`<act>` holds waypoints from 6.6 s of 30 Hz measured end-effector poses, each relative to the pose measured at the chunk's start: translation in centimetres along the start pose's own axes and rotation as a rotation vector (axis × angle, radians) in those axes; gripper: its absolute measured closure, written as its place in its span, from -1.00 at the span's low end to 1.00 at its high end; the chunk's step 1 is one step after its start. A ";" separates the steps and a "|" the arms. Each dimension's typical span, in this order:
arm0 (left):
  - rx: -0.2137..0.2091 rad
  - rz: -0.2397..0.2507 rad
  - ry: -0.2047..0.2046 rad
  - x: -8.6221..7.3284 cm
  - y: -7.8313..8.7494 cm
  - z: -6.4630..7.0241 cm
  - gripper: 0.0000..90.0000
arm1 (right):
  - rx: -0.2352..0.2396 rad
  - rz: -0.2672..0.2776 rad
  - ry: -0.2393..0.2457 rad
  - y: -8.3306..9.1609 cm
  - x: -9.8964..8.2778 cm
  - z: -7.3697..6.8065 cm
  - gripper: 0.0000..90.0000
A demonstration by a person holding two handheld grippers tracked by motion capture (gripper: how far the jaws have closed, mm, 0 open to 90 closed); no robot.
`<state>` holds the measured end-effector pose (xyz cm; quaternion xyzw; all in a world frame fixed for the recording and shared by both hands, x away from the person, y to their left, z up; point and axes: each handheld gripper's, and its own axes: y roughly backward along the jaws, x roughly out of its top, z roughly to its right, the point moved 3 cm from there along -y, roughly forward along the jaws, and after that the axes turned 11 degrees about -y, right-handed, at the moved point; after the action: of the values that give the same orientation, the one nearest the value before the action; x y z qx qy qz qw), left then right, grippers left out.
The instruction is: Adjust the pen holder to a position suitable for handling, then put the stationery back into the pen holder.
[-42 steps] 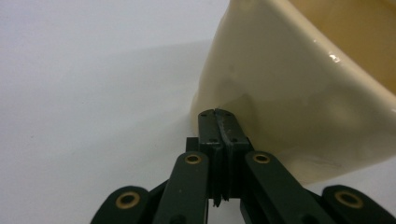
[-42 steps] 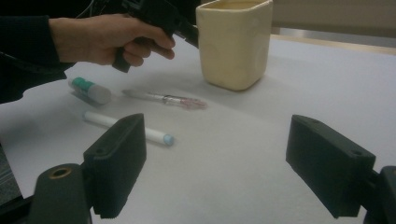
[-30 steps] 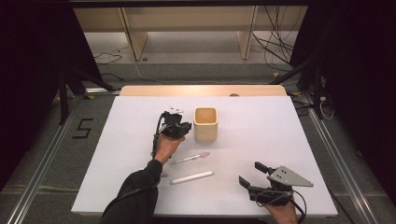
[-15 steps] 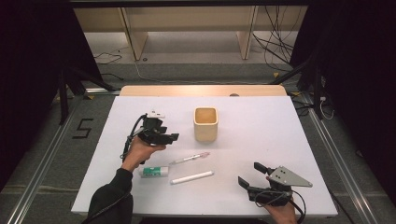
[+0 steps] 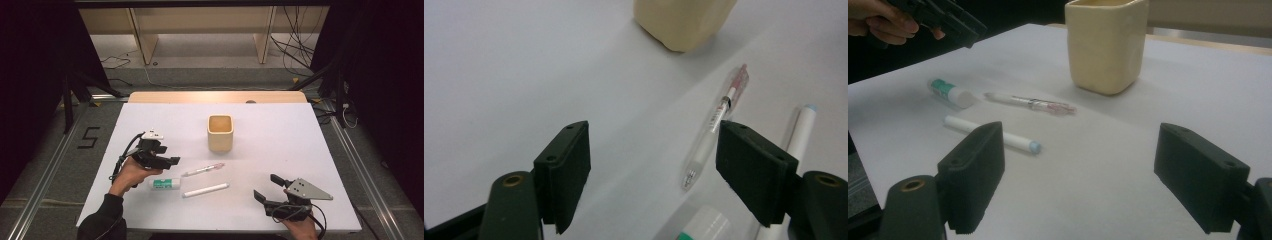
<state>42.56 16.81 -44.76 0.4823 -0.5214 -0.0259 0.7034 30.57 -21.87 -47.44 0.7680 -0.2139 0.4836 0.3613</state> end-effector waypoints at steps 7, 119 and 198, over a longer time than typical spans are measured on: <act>-0.014 -0.080 -0.040 -1.1 -0.4 0.3 -0.41 | 0.008 0.000 0.004 0.0 0.0 -0.1 -0.54; -0.235 -0.562 -0.618 -4.1 -1.9 2.8 0.41 | 0.013 -0.030 0.011 -0.1 -0.2 -0.2 -0.52; -0.135 0.253 -0.113 3.0 -3.2 10.7 0.45 | 0.276 -0.008 -0.404 -8.1 4.5 -4.0 -0.41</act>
<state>37.28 6.48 -44.98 0.3621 -0.6138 0.0005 0.7016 35.69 -13.51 -45.15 0.8920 -0.2107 0.3435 0.2046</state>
